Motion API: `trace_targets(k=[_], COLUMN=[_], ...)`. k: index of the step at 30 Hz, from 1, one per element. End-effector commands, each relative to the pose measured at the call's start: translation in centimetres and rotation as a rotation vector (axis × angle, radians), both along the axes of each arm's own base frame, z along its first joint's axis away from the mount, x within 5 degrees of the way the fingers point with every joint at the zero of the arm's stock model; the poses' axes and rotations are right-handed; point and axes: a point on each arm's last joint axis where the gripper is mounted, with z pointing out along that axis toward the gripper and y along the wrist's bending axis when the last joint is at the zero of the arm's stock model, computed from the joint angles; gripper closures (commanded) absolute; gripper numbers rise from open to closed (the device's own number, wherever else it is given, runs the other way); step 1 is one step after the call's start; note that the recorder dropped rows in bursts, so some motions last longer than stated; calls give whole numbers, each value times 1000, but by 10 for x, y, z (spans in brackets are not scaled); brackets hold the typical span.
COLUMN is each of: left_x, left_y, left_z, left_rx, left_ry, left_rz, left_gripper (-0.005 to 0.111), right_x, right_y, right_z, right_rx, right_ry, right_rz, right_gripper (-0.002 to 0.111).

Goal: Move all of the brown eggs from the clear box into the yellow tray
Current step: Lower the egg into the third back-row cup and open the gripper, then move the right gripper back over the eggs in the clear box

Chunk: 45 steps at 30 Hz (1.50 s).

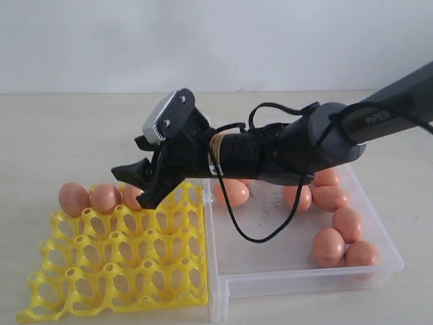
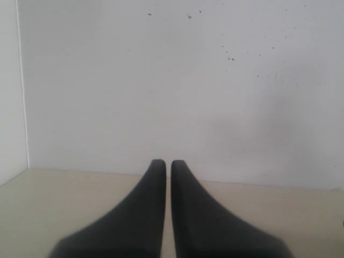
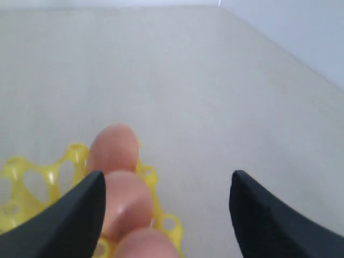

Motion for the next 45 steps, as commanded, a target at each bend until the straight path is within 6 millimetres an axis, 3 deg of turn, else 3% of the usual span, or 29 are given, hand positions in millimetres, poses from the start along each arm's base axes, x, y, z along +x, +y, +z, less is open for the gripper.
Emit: trace_targets(k=[1, 3, 6, 7, 10, 14, 16, 20, 21, 25, 26, 30, 33, 37, 42, 45], left_x=[0, 0, 0, 0, 0, 0, 0, 0, 0, 0, 0, 0, 0, 0, 0, 0], left_y=[0, 0, 0, 0, 0, 0, 0, 0, 0, 0, 0, 0, 0, 0, 0, 0], left_z=[1, 1, 1, 1, 1, 1, 1, 1, 1, 1, 1, 1, 1, 1, 1, 1], left_rx=[0, 0, 0, 0, 0, 0, 0, 0, 0, 0, 0, 0, 0, 0, 0, 0], left_ry=[-9, -9, -9, -9, -9, -9, -9, -9, -9, -9, -9, -9, -9, -9, -9, -9], left_rz=[3, 3, 3, 3, 3, 3, 3, 3, 3, 3, 3, 3, 3, 3, 3, 3], left_gripper=[103, 103, 103, 103, 103, 103, 103, 103, 103, 103, 103, 103, 103, 103, 103, 103], right_x=[-8, -15, -26, -30, -35, -37, -29, -21, -21, -22, -23, -28, -25, -22, -15, -8], right_y=[-2, -5, -16, -21, -31, -53, -76, -132, -134, -135, -137, -131, -126, -121, -123, -130], right_z=[49, 62, 69, 68, 78, 104, 109, 91, 89, 83, 81, 79, 86, 88, 74, 58], right_rx=[99, 48, -204, -297, -326, -410, -578, -1072, -1069, -978, -1024, -1017, -898, -811, -768, -790], right_ry=[86, 116, 15, -11, -12, -231, -414, -625, -584, -114, 53, 392, 487, 573, 706, 770], right_rz=[3, 28, 114, 155, 102, -38, -215, -533, -565, -640, -580, -390, -426, -488, -620, -657], right_gripper=[49, 61, 102, 108, 108, 109, 109, 109, 109, 109, 109, 109, 107, 91, 69, 64])
